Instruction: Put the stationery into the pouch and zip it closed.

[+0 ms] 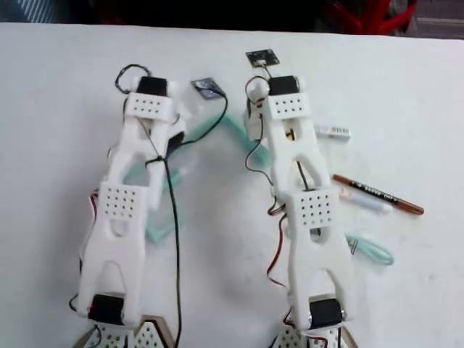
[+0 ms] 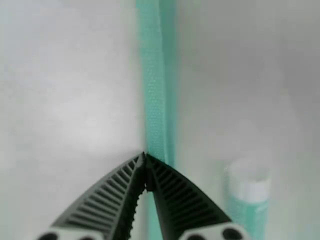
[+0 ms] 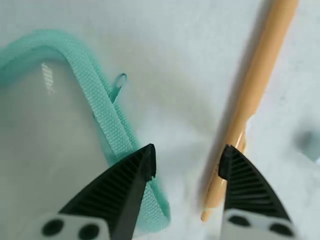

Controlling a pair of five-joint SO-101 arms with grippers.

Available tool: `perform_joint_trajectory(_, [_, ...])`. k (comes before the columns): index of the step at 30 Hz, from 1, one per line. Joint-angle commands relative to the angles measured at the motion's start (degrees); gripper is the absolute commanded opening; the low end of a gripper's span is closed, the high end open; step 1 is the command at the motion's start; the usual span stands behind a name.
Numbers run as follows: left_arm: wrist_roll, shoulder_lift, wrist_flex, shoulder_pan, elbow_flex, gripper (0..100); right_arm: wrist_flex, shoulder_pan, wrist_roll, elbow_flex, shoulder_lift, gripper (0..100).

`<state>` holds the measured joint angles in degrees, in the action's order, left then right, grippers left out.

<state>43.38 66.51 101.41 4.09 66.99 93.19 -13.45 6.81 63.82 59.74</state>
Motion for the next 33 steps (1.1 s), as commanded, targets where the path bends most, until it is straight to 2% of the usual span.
perform_joint_trajectory(1, [-1.6, -5.3, 1.2, 4.1, -2.3, 3, 2.8, -2.0, 0.2, 1.6, -5.4, 21.2])
perform_joint_trajectory(8, [-0.4, -32.6, 1.1, 2.8, -27.3, 3, 5.0, -2.4, 2.2, 1.1, -7.3, 21.0])
perform_joint_trajectory(12, [0.4, -50.2, 0.4, -2.5, -42.5, 3, 5.2, -2.2, 2.5, 1.1, -7.6, 20.9])
perform_joint_trajectory(15, [0.4, -57.3, -2.7, -7.7, -54.1, 3, 5.2, -2.5, 2.5, 1.1, -7.6, 20.9])
perform_joint_trajectory(18, [-2.6, -57.5, -6.3, -11.0, -64.9, 3, 5.3, -3.0, 2.5, 0.9, -7.6, 20.9])
perform_joint_trajectory(24, [-6.0, -54.0, -5.4, -18.1, -77.3, 3, 5.3, -2.2, 2.5, 0.9, -7.2, 20.9])
perform_joint_trajectory(26, [-6.3, -53.1, -9.2, -21.1, -77.7, 3, 5.3, -2.2, 2.5, 0.9, -7.3, 20.9])
perform_joint_trajectory(28, [-9.6, -51.8, -14.0, -22.6, -77.6, 3, 5.3, -2.3, 2.5, 0.9, -7.3, 20.9])
perform_joint_trajectory(30, [-13.1, -50.0, -16.6, -22.5, -77.5, 3, 5.3, -2.3, 2.5, 0.9, -7.2, 21.0])
perform_joint_trajectory(33, [-15.0, -46.1, -16.9, -18.4, -76.1, 7, 5.1, -2.3, 2.5, 1.0, -7.1, 20.9])
